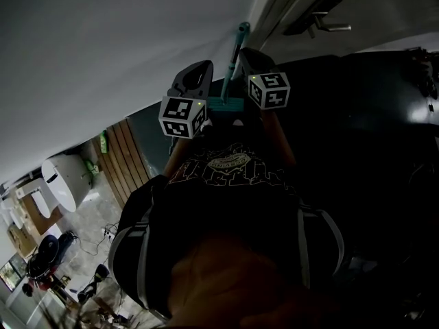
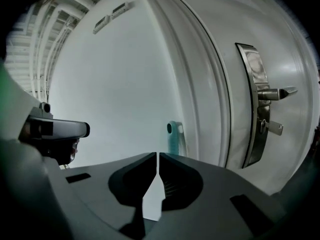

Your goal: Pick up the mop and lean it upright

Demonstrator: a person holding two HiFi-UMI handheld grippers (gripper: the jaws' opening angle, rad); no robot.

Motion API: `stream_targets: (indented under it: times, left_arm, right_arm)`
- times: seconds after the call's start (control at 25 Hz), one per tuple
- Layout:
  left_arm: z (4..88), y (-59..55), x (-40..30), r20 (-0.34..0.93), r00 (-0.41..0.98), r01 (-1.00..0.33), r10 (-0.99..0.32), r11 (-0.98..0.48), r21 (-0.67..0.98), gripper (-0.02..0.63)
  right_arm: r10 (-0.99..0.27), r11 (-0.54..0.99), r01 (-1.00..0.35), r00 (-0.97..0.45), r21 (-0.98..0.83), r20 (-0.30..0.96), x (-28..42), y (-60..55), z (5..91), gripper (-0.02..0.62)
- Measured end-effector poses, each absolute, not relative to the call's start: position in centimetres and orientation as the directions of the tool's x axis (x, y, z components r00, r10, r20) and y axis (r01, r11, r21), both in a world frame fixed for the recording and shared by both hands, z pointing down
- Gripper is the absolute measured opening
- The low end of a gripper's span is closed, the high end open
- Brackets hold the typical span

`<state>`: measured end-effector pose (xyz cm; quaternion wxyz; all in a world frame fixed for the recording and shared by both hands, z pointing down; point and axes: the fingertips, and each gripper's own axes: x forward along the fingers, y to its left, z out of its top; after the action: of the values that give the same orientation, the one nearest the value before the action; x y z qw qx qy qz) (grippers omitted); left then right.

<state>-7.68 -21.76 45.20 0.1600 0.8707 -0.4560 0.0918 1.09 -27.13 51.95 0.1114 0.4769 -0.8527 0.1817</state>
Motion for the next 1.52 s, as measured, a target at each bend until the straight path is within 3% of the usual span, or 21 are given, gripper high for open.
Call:
stream_targets:
  times: [1.52]
  left_arm:
    - [44.8,-18.5,-3.6,0.305,0.614,-0.789,-0.728,-0.581,0.2,0.048]
  right_arm:
    - [-0.74,0.589,-0.792,-0.608,-0.16,0.286,0.9,-17.7,44.6,0.018]
